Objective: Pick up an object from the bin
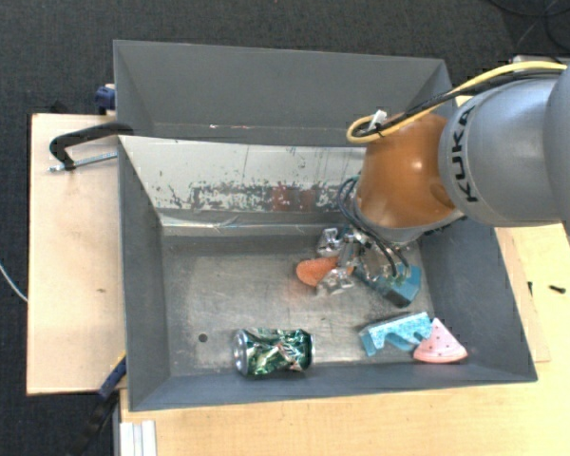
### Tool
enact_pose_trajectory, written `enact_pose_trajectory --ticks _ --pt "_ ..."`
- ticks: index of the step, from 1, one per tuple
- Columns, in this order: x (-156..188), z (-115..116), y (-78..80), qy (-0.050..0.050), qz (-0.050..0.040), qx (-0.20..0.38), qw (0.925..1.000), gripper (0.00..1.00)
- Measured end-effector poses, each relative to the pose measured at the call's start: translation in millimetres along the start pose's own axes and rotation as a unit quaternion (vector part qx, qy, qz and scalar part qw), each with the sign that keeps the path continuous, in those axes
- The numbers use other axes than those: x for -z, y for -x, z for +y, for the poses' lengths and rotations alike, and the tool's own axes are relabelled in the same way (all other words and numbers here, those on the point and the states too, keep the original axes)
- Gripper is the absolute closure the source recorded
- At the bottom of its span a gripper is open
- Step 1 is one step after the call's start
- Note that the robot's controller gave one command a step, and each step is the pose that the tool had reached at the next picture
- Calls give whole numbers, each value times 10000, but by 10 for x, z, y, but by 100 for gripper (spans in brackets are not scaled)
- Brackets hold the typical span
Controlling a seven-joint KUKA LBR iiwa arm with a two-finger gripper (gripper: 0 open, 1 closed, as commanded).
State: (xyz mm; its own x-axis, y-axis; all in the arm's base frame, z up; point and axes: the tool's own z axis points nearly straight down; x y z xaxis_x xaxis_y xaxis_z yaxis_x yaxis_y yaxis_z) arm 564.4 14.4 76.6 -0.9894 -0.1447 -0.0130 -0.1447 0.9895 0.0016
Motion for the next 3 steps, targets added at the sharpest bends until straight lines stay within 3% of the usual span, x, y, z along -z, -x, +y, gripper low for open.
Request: enact_pose_trajectory --ticks 2,3 --pt "0 0 1 1 0 0 10000 100" --pt "1394 -68 64 -12 5 337 9994 100"
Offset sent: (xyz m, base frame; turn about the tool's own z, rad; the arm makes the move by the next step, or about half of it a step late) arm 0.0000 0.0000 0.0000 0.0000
